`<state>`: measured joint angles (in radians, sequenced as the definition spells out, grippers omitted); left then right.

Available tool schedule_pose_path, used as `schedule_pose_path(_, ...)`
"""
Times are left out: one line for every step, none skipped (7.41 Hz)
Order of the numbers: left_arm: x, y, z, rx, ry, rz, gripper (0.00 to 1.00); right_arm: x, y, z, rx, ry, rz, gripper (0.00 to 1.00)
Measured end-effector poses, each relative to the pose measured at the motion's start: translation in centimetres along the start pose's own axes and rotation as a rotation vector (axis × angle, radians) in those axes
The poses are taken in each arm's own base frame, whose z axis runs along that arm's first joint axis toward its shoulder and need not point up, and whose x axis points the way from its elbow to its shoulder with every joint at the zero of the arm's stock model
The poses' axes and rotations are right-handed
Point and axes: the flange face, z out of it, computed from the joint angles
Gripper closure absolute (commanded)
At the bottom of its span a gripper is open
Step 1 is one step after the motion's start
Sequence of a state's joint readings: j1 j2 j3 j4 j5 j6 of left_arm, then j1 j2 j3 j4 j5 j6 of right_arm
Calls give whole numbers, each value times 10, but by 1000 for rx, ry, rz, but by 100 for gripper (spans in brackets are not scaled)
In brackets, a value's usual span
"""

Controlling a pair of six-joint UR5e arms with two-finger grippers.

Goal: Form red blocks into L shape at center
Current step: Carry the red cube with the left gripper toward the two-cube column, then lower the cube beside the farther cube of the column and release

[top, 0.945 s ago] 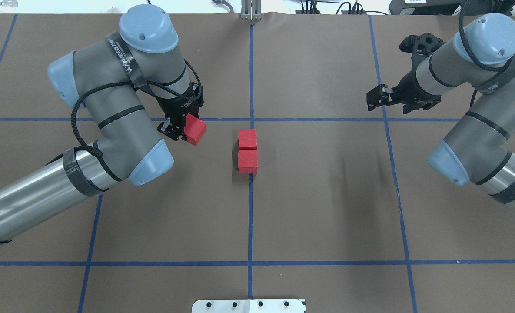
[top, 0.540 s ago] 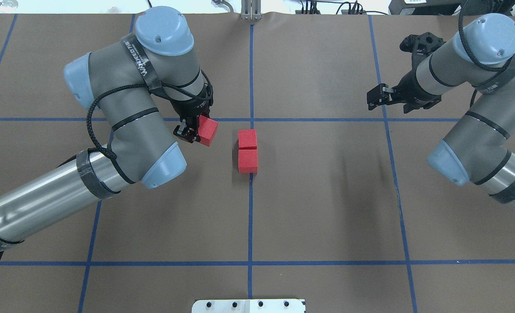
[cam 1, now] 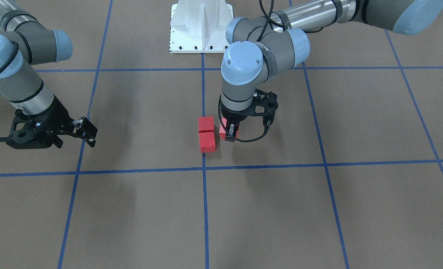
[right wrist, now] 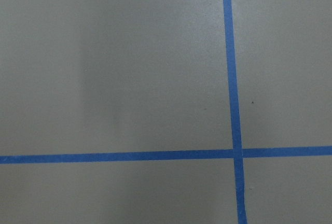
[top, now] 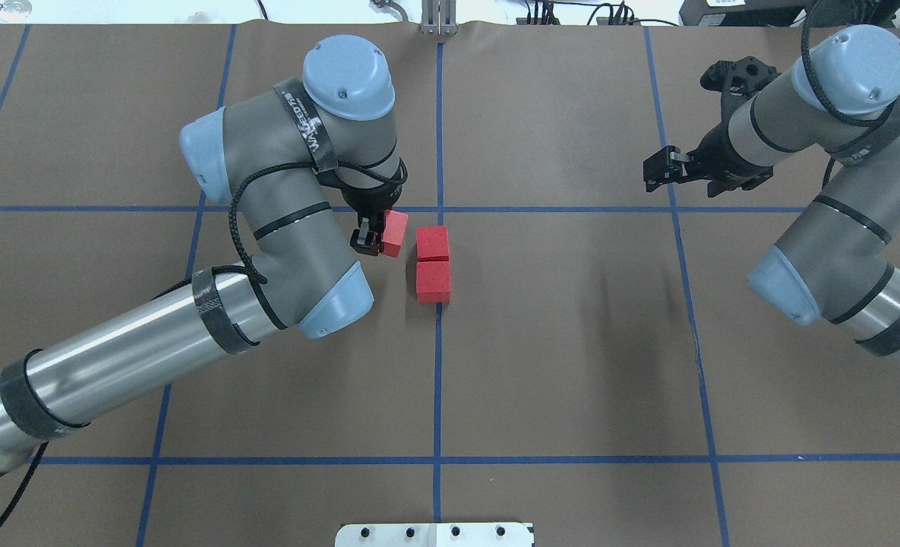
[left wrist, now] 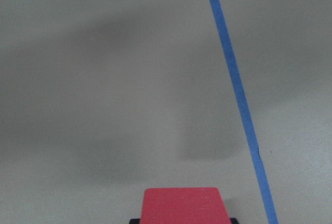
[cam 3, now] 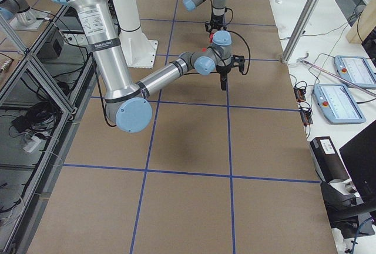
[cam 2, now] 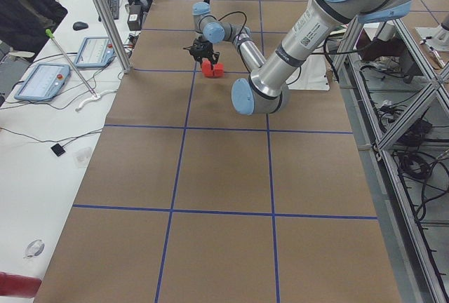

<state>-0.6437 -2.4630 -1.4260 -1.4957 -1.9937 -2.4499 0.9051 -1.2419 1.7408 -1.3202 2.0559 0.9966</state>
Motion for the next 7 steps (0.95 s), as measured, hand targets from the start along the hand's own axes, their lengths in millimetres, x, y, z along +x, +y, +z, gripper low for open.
schedule_pose_path(-2, 7, 11, 11, 15, -26, 100, 1, 0, 0, 4, 3, 1, 0)
schedule_pose_path(-2, 9, 15, 14, 26, -51, 100, 0, 0, 0, 6, 3, 6, 1)
schedule_pose_path(-1, 9, 16, 10, 36, -77, 100, 0, 0, 0, 6, 3, 14, 0)
schedule_pose_path(1, 7, 17, 6, 44, -117, 100, -1, 1, 0, 6, 3, 18, 0)
schedule_pose_path(3, 5, 18, 3, 49, -165, 100, -1, 1, -1, 7, 2, 19, 0)
schedule_pose_path(3, 0, 24, 0, 50, -207, 100, -2, 1, -1, 8, 1, 20, 0)
schedule_pose_path(1, -8, 35, -11, 56, -246, 100, -3, 1, -2, 10, -1, 22, 0)
